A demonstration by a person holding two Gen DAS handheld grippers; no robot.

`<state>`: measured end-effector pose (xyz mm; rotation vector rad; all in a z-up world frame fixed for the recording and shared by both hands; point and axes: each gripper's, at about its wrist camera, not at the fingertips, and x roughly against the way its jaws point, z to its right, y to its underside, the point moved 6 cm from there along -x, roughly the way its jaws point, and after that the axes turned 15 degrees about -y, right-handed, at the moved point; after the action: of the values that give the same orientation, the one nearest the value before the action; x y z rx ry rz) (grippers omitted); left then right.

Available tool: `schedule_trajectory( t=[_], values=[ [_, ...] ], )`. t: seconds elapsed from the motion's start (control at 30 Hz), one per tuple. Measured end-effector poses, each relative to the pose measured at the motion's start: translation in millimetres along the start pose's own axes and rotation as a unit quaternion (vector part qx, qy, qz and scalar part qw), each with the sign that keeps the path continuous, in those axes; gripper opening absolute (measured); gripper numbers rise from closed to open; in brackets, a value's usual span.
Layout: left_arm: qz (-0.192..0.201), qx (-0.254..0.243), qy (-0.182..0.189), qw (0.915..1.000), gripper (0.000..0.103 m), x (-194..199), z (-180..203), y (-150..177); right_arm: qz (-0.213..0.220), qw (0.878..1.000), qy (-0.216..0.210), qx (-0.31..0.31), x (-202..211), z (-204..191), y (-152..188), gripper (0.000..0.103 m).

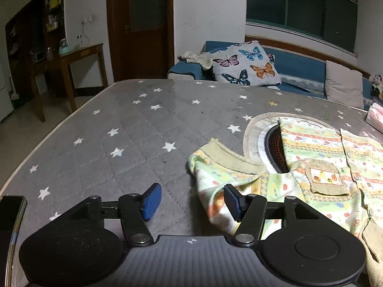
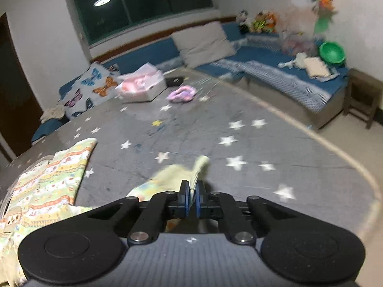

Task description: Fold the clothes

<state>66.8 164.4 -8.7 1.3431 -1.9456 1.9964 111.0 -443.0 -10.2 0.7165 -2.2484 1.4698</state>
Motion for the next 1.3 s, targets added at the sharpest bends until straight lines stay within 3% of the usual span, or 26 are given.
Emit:
schedule_trajectory(
  t=[0.13,0.27,0.33,0.37,0.47,0.63,0.77,1.13,1.23,1.3],
  values=[
    [0.004,-0.009,0.008,0.9999,0.067,-1,9,-2,0.004,0.999,0.043,-0.005,28,13,13,0.007],
    [0.012,-0.019,0.011,0.9997,0.069,0,15,-4,0.011,0.995,0.097,0.02,39,21,13,0.018],
    [0.018,-0.022,0.01,0.9995,0.071,1,16,-6,0.015,0.996,0.085,0.027,40,17,9,0.02],
    [0.019,-0.024,0.01,0.9995,0.072,1,17,-6,0.015,0.997,0.074,0.031,39,14,7,0.026],
    [0.018,-0.032,0.006,0.9993,0.072,-3,20,-6,-0.012,0.998,0.045,0.05,19,2,9,0.033],
    [0.019,-0.054,0.002,0.9984,0.073,-4,27,-2,-0.047,0.996,0.035,0.068,-16,-6,16,0.043],
    [0.024,-0.077,0.001,0.9967,0.075,-7,35,0,-0.047,0.992,0.055,0.102,-33,-8,16,0.047],
    [0.043,-0.16,0.014,0.9861,0.074,-32,78,0,-0.051,0.992,0.055,0.1,-41,-6,7,0.049],
    [0.063,-0.198,0.009,0.9782,0.07,-38,87,5,-0.053,0.992,0.056,0.101,-41,-6,6,0.051],
    [0.072,-0.208,0.002,0.9754,0.047,-41,86,2,-0.054,0.992,0.057,0.101,-41,-6,5,0.052]
  ],
)
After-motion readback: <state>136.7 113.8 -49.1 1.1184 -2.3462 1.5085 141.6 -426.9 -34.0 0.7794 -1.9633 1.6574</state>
